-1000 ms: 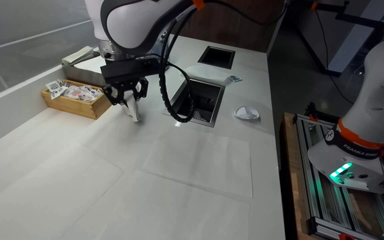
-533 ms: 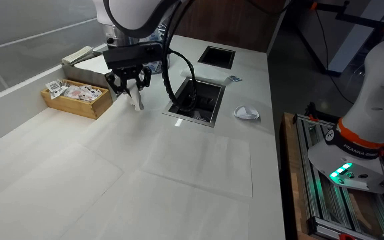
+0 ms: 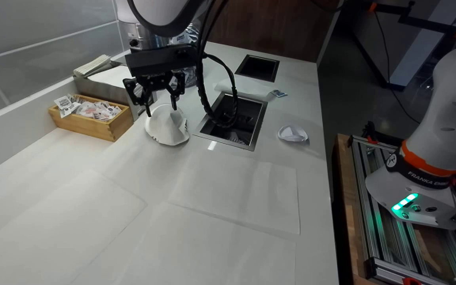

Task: Put the white paper in the left open trash disposer

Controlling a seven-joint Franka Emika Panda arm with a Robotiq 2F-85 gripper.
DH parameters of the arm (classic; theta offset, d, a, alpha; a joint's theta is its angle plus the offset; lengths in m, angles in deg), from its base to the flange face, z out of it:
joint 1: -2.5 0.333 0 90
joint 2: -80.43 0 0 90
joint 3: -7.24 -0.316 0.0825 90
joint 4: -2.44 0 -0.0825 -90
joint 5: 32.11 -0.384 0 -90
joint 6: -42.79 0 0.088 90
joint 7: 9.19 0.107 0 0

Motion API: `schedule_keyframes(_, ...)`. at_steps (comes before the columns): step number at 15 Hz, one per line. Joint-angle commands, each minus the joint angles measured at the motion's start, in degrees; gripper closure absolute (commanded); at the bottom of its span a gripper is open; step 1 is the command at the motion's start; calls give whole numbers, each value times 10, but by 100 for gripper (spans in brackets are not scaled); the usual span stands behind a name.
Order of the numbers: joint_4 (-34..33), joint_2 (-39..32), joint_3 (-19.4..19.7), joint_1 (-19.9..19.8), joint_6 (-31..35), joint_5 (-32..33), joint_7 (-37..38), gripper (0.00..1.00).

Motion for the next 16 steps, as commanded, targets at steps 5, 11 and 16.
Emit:
schedule_keyframes(5,30,-14,3,-5,45,12,-1,0)
schedule_keyframes(11,27,-37,18,-2,114,16,18,0)
schedule_keyframes(16,27,-45,26,1,105,29,23,34)
